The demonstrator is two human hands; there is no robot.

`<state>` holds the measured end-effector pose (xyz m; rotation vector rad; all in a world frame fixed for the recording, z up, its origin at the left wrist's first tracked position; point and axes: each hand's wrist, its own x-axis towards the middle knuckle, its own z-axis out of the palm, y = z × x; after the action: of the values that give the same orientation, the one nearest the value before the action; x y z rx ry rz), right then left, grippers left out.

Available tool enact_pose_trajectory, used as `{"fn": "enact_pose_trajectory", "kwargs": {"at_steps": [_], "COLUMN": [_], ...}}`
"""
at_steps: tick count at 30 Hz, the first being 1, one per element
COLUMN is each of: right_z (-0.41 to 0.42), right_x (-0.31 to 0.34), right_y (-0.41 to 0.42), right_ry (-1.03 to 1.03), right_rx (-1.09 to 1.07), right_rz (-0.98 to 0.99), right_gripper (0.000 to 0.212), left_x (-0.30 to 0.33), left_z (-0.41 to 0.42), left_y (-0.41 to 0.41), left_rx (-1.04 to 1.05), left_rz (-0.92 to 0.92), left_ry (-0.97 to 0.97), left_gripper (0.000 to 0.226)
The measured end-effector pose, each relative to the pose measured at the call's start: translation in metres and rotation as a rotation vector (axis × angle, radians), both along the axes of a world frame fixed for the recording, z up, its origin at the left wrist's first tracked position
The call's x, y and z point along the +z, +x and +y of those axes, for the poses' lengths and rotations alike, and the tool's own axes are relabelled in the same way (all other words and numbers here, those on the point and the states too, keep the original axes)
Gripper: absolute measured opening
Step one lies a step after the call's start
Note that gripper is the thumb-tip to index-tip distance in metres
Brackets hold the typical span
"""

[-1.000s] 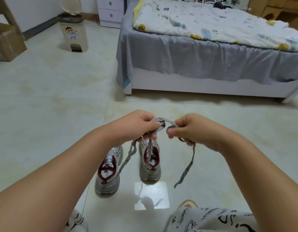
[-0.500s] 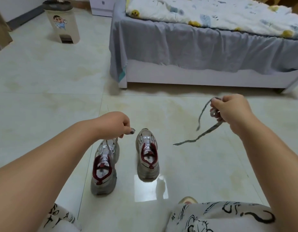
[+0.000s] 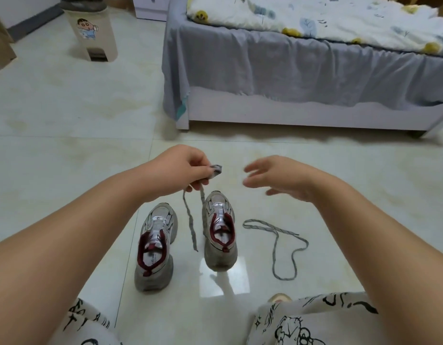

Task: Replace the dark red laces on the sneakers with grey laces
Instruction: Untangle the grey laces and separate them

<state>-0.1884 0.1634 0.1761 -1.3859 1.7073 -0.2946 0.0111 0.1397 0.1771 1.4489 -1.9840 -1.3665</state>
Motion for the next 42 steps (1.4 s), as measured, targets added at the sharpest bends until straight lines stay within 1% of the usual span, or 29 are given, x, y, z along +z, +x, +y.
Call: {"fn": "enact_pose_trajectory", "kwargs": {"at_steps": [1, 2, 3, 6, 7, 8, 10, 11, 13, 15, 18, 20, 21, 22, 24, 26, 27, 29, 31, 32, 33, 35, 36, 38, 40, 42], "right_z": [0.002, 0.003, 0.004, 0.008, 0.009, 0.01, 0.01, 0.01, 0.013, 0.016, 0.02, 0.022, 0.023, 0.024, 0.027, 0.031, 0.033, 0.037, 0.041, 0.042, 0.043, 0.04, 0.038, 0.03, 0.021, 0.016], "right_x": [0.003, 0.006, 0.008, 0.013, 0.014, 0.013, 0.012, 0.011, 0.01, 0.009, 0.009, 0.009, 0.01, 0.01, 0.011, 0.014, 0.016, 0.022, 0.026, 0.028, 0.03, 0.034, 0.035, 0.034, 0.026, 0.011], "right_y": [0.013, 0.025, 0.037, 0.062, 0.066, 0.068, 0.067, 0.066, 0.061, 0.058, 0.062, 0.071, 0.077, 0.084, 0.097, 0.112, 0.12, 0.135, 0.147, 0.151, 0.153, 0.156, 0.157, 0.158, 0.156, 0.152], "right_ry": [0.011, 0.008, -0.016, -0.129, -0.146, -0.149, -0.111, -0.077, -0.019, 0.005, -0.004, -0.058, -0.097, -0.139, -0.229, -0.312, -0.356, -0.444, -0.517, -0.541, -0.552, -0.523, -0.489, -0.414, -0.337, -0.256], "right_rx": [0.029, 0.054, 0.072, 0.05, 0.027, 0.007, -0.02, -0.025, -0.015, -0.002, -0.02, -0.022, -0.012, 0.003, 0.031, 0.033, 0.038, 0.078, 0.12, 0.128, 0.133, 0.173, 0.211, 0.311, 0.398, 0.455], "right_rz": [-0.135, -0.229, -0.292, -0.378, -0.368, -0.343, -0.328, -0.338, -0.333, -0.29, -0.244, -0.149, -0.067, 0.019, 0.113, 0.098, 0.082, 0.072, 0.062, 0.04, 0.014, -0.005, 0.009, 0.077, 0.136, 0.158], "right_gripper": [0.053, 0.056, 0.053, 0.022, 0.017, 0.016, 0.022, 0.025, 0.028, 0.03, 0.032, 0.032, 0.031, 0.03, 0.027, 0.027, 0.026, 0.023, 0.022, 0.022, 0.022, 0.022, 0.021, 0.019, 0.019, 0.022], "left_x": [0.003, 0.006, 0.008, 0.014, 0.016, 0.018, 0.024, 0.028, 0.037, 0.045, 0.052, 0.056, 0.056, 0.055, 0.051, 0.043, 0.04, 0.034, 0.03, 0.028, 0.028, 0.026, 0.024, 0.024, 0.029, 0.036], "left_z": [0.002, 0.005, 0.007, 0.013, 0.014, 0.014, 0.013, 0.011, 0.011, 0.013, 0.019, 0.025, 0.029, 0.033, 0.042, 0.052, 0.057, 0.065, 0.07, 0.072, 0.073, 0.073, 0.071, 0.062, 0.047, 0.032], "left_y": [0.0, 0.0, 0.001, 0.011, 0.015, 0.021, 0.034, 0.043, 0.062, 0.083, 0.109, 0.12, 0.123, 0.124, 0.122, 0.117, 0.113, 0.104, 0.097, 0.094, 0.092, 0.092, 0.094, 0.104, 0.116, 0.128], "left_rx": [0.01, 0.021, 0.038, 0.14, 0.194, 0.262, 0.434, 0.527, 0.685, 0.797, 0.872, 0.82, 0.774, 0.724, 0.617, 0.51, 0.457, 0.359, 0.251, 0.193, 0.142, 0.084, 0.096, 0.147, 0.211, 0.247], "left_rz": [0.05, 0.087, 0.11, 0.116, 0.118, 0.13, 0.21, 0.289, 0.501, 0.714, 0.939, 1.026, 0.989, 0.862, 0.505, 0.212, 0.109, -0.017, -0.088, -0.096, -0.097, -0.113, -0.139, -0.175, -0.109, -0.034], "left_ry": [0.016, 0.022, 0.014, -0.083, -0.12, -0.154, -0.177, -0.146, -0.015, 0.111, 0.189, 0.212, 0.186, 0.124, -0.043, -0.151, -0.173, -0.197, -0.197, -0.174, -0.151, -0.088, -0.059, -0.018, 0.032, 0.073], "left_gripper": [0.015, 0.014, 0.012, 0.009, 0.01, 0.013, 0.022, 0.026, 0.033, 0.04, 0.05, 0.048, 0.044, 0.039, 0.027, 0.019, 0.016, 0.004, 0.029, 0.037, 0.036, 0.015, 0.01, 0.02, 0.024, 0.023]}}
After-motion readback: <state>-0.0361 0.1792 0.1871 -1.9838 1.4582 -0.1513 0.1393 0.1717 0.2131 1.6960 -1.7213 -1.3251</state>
